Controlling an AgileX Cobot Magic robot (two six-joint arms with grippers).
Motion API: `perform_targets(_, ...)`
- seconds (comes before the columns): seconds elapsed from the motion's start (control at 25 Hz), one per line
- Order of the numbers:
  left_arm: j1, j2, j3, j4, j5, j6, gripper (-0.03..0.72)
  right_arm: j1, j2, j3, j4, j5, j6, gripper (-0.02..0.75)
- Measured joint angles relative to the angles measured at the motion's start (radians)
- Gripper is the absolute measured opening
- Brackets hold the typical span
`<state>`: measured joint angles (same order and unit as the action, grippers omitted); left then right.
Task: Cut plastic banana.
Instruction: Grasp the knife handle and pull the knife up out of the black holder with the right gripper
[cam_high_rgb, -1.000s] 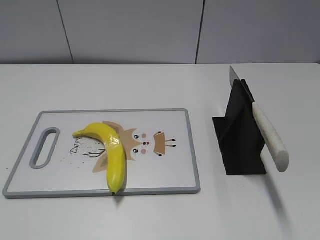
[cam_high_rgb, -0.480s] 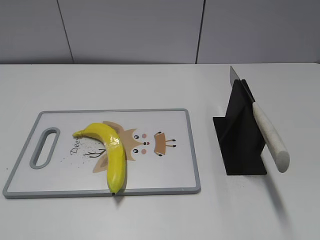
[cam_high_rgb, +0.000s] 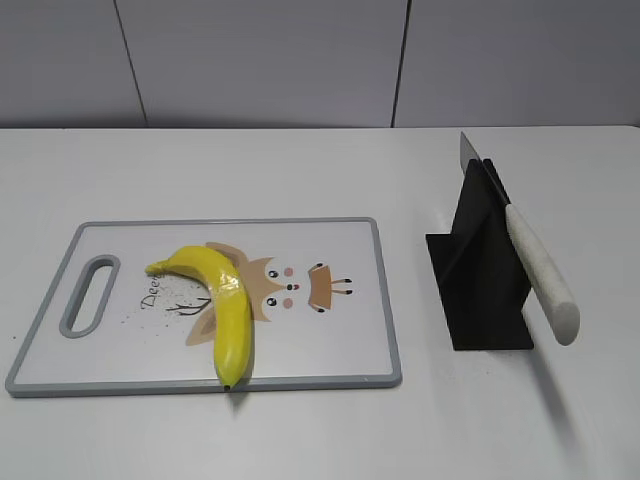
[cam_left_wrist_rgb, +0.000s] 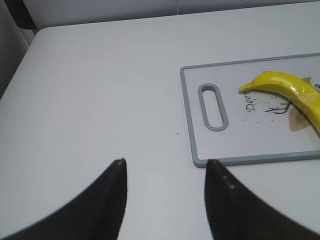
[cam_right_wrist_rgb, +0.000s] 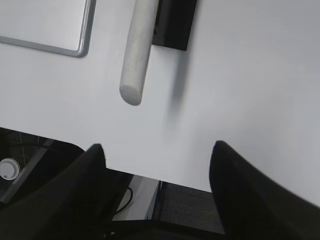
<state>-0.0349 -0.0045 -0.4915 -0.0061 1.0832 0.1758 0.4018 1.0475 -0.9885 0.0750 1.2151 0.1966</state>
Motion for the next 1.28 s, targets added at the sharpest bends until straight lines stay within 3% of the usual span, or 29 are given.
perform_targets(0.44, 0.000, 0.000, 0.000, 0.000, 0.000, 0.000, 0.488, 0.000, 0.310, -0.129, 0.147, -0.002, 0.038, 0.517)
perform_targets(1.04, 0.000, 0.000, 0.000, 0.000, 0.000, 0.000, 0.488, 0.000, 0.552, -0.182, 0.064, -0.001, 0.085, 0.514)
perform_targets(1.28, 0.000, 0.000, 0.000, 0.000, 0.000, 0.000, 0.488, 0.000, 0.626, -0.182, 0.063, -0.006, 0.088, 0.465)
